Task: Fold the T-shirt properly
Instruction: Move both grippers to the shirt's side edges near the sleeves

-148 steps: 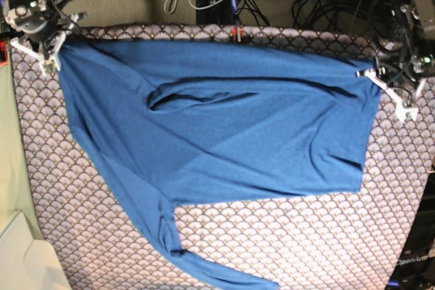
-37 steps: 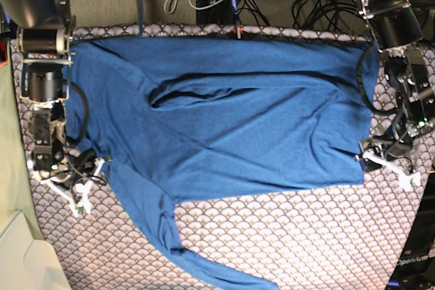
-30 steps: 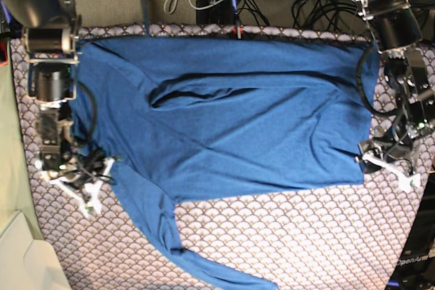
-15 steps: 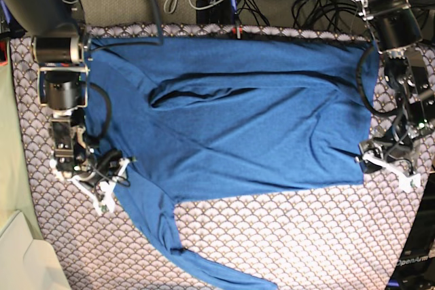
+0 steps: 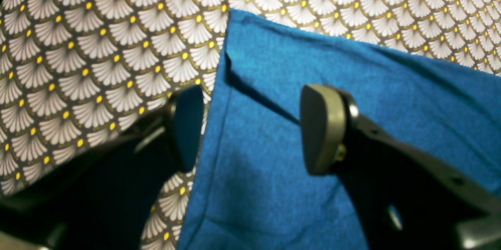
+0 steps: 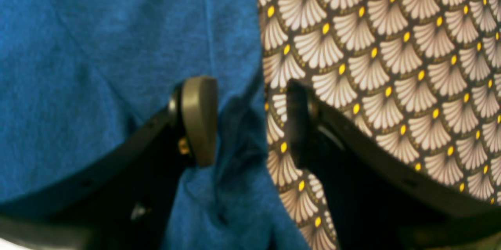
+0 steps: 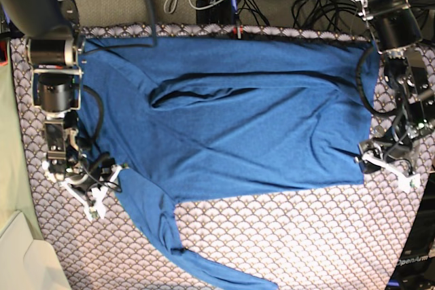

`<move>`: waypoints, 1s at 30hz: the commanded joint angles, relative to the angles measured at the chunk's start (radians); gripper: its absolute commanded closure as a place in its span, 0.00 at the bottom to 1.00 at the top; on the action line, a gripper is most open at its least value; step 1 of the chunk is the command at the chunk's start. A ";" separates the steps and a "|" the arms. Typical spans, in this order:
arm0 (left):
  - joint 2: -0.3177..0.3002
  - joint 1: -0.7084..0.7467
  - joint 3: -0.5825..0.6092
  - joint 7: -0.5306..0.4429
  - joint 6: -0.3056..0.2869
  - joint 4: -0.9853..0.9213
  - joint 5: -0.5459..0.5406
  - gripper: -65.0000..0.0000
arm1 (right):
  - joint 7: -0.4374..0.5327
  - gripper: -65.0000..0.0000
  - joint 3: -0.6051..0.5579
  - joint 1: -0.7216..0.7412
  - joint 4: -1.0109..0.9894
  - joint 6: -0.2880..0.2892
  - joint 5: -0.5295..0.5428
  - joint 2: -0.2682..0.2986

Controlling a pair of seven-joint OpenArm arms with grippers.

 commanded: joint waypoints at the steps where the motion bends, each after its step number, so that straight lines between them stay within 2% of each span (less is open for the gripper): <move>1: -0.016 -0.024 -0.003 -0.020 -0.002 0.015 -0.006 0.41 | 0.018 0.55 0.005 0.010 0.013 -0.002 0.007 0.007; 9: -0.013 -0.025 -0.003 -0.026 0.001 0.012 -0.006 0.41 | 0.021 0.55 0.008 -0.025 0.013 -0.002 0.009 -0.010; 12: -0.013 -0.030 -0.002 -0.092 0.003 0.004 -0.005 0.41 | 0.023 0.57 0.008 -0.030 0.013 -0.002 0.009 -0.013; 14: -0.013 -0.030 -0.002 -0.139 0.003 -0.025 -0.005 0.41 | 0.029 0.66 0.008 -0.031 0.013 -0.002 0.009 -0.014; 18: -0.021 -0.064 0.007 -0.238 0.001 -0.133 -0.005 0.41 | 0.056 0.97 0.008 -0.046 0.013 -0.002 0.007 -0.010; 19: -0.024 -0.083 0.027 -0.261 -0.002 -0.185 -0.005 0.41 | 0.056 1.00 0.008 -0.048 0.013 -0.002 0.007 -0.010; 25: -0.056 -0.165 0.175 -0.389 -0.002 -0.419 -0.005 0.41 | 0.056 1.00 0.006 -0.051 0.013 -0.002 0.007 -0.010; 30: -0.056 -0.220 0.215 -0.468 0.003 -0.547 -0.005 0.41 | 0.056 1.00 0.006 -0.051 0.013 -0.002 0.007 -0.002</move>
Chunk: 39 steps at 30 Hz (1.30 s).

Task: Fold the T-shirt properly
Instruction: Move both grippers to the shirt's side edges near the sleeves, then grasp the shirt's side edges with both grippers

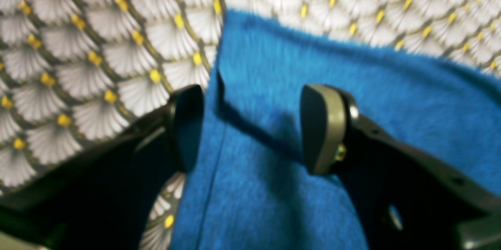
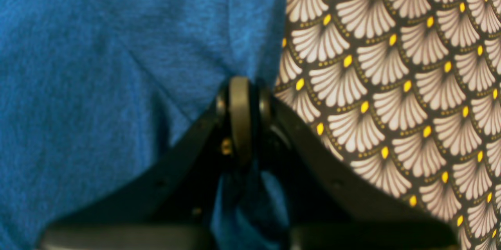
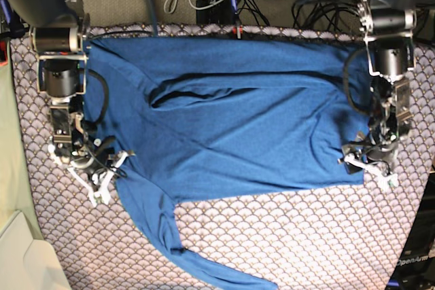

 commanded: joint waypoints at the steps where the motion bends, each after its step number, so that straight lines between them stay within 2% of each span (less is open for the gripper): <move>1: -0.020 -0.052 -0.004 -0.033 -0.001 -0.013 -0.008 0.41 | -0.010 1.00 0.001 0.021 0.011 -0.001 -0.006 0.012; 11: -0.020 -0.115 0.002 -0.165 -0.007 -0.220 -0.008 0.41 | -0.010 1.00 0.001 0.021 0.011 -0.001 -0.006 0.012; 19: -0.012 -0.113 0.002 -0.165 -0.009 -0.222 -0.008 0.43 | -0.010 1.00 0.001 0.021 0.011 -0.001 -0.006 0.012; 22: -0.012 -0.112 0.002 -0.165 -0.010 -0.222 -0.008 0.60 | -0.010 1.00 0.001 0.021 0.011 -0.001 -0.006 0.012; 26: -0.012 -0.110 0.002 -0.165 -0.009 -0.222 -0.008 0.95 | -0.010 1.00 0.001 0.021 0.011 -0.001 -0.006 0.012; 27: -0.012 -0.110 0.002 -0.165 -0.009 -0.222 -0.008 1.00 | -0.010 1.00 0.001 0.021 0.011 -0.001 -0.006 0.012; 30: -0.014 -0.110 0.002 -0.164 -0.007 -0.211 -0.008 0.98 | -0.010 1.00 0.001 0.021 0.011 -0.001 -0.006 0.012; 32: -0.017 -0.115 0.002 -0.159 -0.007 -0.208 -0.010 1.00 | -0.010 1.00 0.001 0.026 0.014 -0.001 -0.006 0.012; 34: -0.020 -0.129 -0.003 -0.110 -0.009 -0.187 -0.014 1.00 | -0.012 1.00 0.001 0.029 0.018 -0.001 -0.006 0.012; 39: -0.022 -0.124 -0.006 0.031 -0.009 0.004 -0.010 1.00 | -0.012 1.00 0.009 0.023 0.041 0.002 -0.001 0.025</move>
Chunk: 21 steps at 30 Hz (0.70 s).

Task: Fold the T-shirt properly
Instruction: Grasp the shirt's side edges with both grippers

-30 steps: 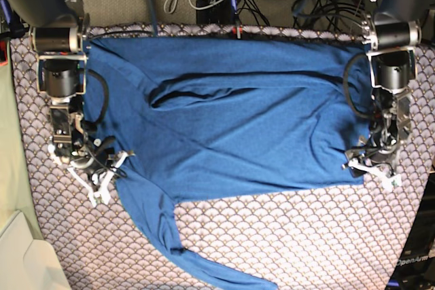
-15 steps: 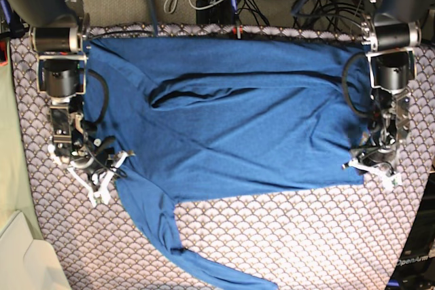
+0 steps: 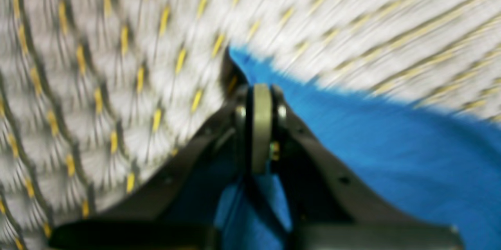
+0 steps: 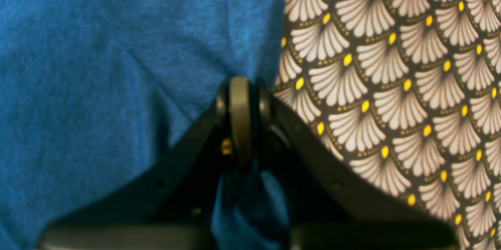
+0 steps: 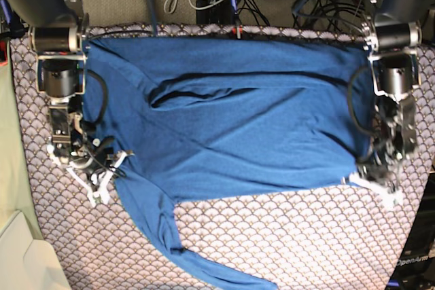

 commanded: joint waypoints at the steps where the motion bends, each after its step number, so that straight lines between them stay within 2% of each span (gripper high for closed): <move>1: -0.013 -0.011 -0.004 -0.007 -0.001 0.044 -0.004 1.00 | 0.007 1.00 0.022 0.020 0.050 0.002 -0.001 0.018; 21: -0.010 0.154 -0.008 0.010 0.002 0.294 -0.013 1.00 | -0.128 1.00 0.139 -0.303 0.642 0.008 -0.001 0.018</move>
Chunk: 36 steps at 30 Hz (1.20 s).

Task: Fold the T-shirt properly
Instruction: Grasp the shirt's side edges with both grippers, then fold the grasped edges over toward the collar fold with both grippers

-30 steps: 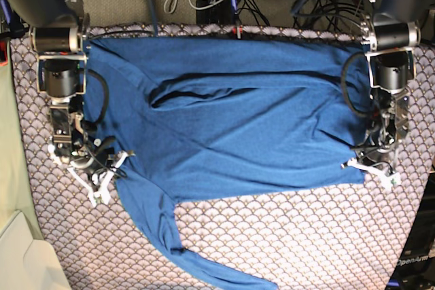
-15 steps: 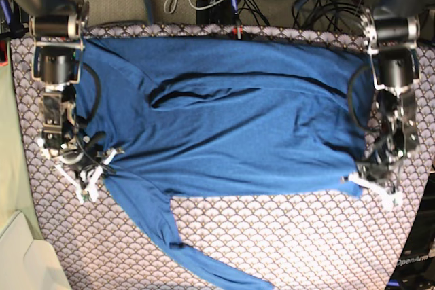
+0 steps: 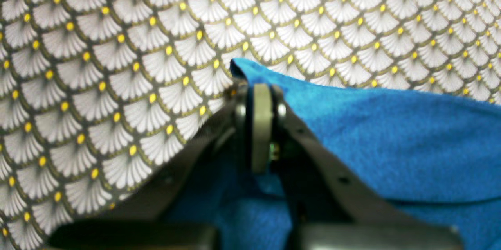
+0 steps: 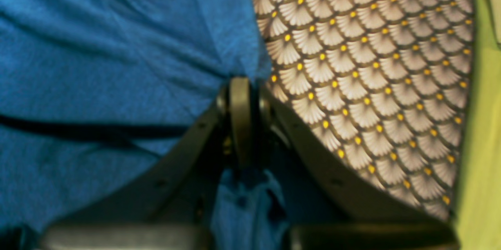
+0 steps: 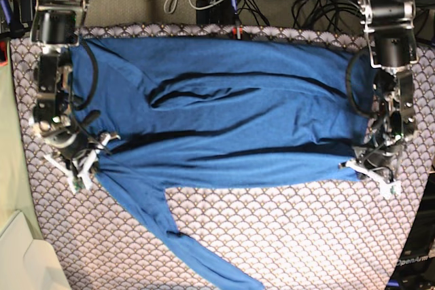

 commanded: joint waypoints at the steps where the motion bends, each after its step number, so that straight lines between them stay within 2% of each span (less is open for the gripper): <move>1: -0.013 -0.018 -0.005 -0.025 -0.001 0.034 -0.007 1.00 | 0.013 1.00 0.016 0.005 0.037 0.017 0.005 0.014; 4: -0.006 0.017 -0.047 -0.025 -0.001 0.077 -0.007 1.00 | 0.013 1.00 0.063 -0.036 0.088 0.088 0.005 0.008; 8: -0.004 0.063 -0.114 -0.024 -0.001 0.137 -0.007 1.00 | -0.017 1.00 0.079 -0.079 0.132 0.097 0.005 0.008; 11: -0.002 0.100 -0.134 0.021 -0.007 0.176 -0.008 1.00 | -0.017 1.00 0.091 -0.133 0.189 0.112 0.005 0.008; 13: 0.016 0.120 -0.157 0.056 -0.009 0.207 -0.008 1.00 | -0.022 1.00 0.091 -0.170 0.240 0.143 0.005 0.006; 17: 0.050 0.151 -0.215 0.099 -0.010 0.261 -0.008 1.00 | -0.022 1.00 0.091 -0.259 0.327 0.149 0.005 0.006; 24: 0.047 0.206 -0.225 0.179 -0.010 0.342 -0.007 1.00 | -0.013 1.00 0.091 -0.363 0.399 0.151 0.005 0.012; 30: 0.042 0.243 -0.226 0.248 -0.010 0.422 -0.007 1.00 | -0.013 1.00 0.126 -0.391 0.433 0.154 0.005 0.014; 33: 0.042 0.246 -0.269 0.274 -0.010 0.446 -0.007 1.00 | -0.022 1.00 0.169 -0.382 0.433 0.237 0.005 0.015; 36: 0.042 0.240 -0.304 0.309 -0.010 0.450 -0.007 1.00 | -0.022 1.00 0.211 -0.380 0.433 0.242 0.005 0.014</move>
